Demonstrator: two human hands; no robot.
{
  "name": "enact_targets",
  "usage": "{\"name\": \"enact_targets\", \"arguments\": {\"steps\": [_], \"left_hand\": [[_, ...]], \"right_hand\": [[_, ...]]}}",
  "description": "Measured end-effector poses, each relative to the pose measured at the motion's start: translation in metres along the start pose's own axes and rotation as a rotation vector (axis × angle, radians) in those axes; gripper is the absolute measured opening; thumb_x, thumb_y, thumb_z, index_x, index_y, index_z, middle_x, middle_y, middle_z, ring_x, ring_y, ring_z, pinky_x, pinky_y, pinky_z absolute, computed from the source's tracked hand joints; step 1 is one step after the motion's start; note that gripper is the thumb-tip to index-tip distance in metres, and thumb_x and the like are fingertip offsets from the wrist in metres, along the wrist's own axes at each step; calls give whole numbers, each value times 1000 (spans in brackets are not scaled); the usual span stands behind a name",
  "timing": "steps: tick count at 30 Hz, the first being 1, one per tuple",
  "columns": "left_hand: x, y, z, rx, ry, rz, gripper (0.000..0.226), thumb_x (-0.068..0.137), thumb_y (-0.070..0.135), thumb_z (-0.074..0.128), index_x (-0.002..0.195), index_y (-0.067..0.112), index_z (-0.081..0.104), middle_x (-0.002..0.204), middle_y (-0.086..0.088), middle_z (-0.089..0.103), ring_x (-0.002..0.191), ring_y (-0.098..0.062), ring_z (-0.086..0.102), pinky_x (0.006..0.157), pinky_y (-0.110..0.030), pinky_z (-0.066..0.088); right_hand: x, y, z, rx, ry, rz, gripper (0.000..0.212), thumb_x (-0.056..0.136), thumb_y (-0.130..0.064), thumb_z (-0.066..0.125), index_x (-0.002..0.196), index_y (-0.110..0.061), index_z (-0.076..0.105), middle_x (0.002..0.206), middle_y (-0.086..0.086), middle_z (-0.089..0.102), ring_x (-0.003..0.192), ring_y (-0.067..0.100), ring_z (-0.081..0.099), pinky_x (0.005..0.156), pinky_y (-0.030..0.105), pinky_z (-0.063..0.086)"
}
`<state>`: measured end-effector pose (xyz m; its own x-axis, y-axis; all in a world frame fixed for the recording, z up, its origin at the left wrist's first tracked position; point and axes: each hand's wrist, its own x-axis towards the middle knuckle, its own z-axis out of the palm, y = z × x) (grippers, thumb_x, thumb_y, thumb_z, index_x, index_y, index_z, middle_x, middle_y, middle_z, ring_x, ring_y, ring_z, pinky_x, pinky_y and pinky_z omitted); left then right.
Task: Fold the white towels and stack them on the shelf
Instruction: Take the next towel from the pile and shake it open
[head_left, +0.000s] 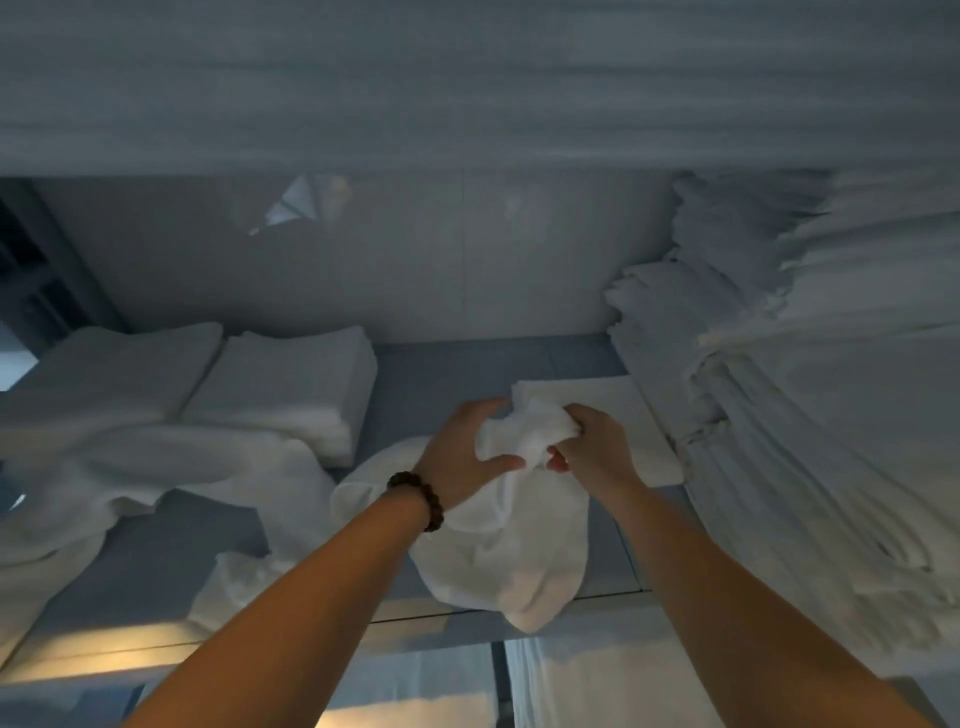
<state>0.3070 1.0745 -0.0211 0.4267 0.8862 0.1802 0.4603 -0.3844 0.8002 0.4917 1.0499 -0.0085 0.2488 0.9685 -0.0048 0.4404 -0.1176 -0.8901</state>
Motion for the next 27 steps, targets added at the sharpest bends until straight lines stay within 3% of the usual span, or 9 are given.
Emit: {"name": "enact_targets", "arguments": {"steps": [4,7,9,12,14,18,21,23,27], "left_hand": [[8,33,5,-138,-14,102,61,74,29,78,128,34,49,120,10,48,103,-3,49,87,-7,40],[6,35,-7,-96,13,116,34,80,22,73,111,27,60,104,11,55,89,-2,53,77,-4,40],[1,33,-14,-100,46,79,21,83,22,70,102,23,62,94,18,56,82,2,54,69,-2,40],[-8,31,-21,-87,127,-21,17,82,31,70,92,24,58,85,13,59,73,-2,55,59,-6,41],[-13,31,-25,-47,189,-50,14,83,32,68,81,28,54,77,10,57,66,-4,52,55,-7,40],[-23,26,-39,-16,284,-67,26,84,21,64,69,32,46,66,13,51,58,-3,46,51,-8,37],[-29,16,-52,42,277,-138,19,84,18,62,73,29,51,72,12,54,69,-11,53,56,-12,38],[-34,12,-57,68,220,-158,11,83,17,62,85,25,55,82,11,56,82,-13,57,64,-14,39],[-38,27,-59,-13,43,-24,42,76,29,74,110,35,50,101,21,56,92,8,53,69,-3,40]], "right_hand": [[-7,-19,8,-75,-89,-101,22,71,-6,70,76,-26,63,69,-11,62,65,10,60,48,7,40],[-14,-24,8,65,-115,-53,22,69,-26,80,83,-26,64,80,-6,67,71,9,63,60,14,49],[-18,-25,8,189,-116,-38,16,76,-19,73,85,-27,63,88,2,69,78,13,66,66,16,53],[-28,-31,12,345,-157,-30,14,81,-19,69,95,-21,65,97,9,70,90,23,68,81,35,56],[-34,-34,18,344,-172,-45,19,81,-25,71,99,-20,67,95,4,72,87,18,70,78,35,58],[-38,-41,27,231,-105,-102,4,85,-24,67,85,-21,69,86,2,71,74,12,66,70,30,53],[-32,-43,28,120,7,-168,15,88,-18,62,86,-4,64,78,7,62,71,17,56,67,28,42],[-30,-48,29,121,43,-202,15,85,-17,66,75,-6,62,70,8,58,65,17,51,62,27,38],[-30,-64,43,104,-53,-236,16,82,-19,69,67,-21,64,63,-5,59,62,13,54,62,23,42]]}}
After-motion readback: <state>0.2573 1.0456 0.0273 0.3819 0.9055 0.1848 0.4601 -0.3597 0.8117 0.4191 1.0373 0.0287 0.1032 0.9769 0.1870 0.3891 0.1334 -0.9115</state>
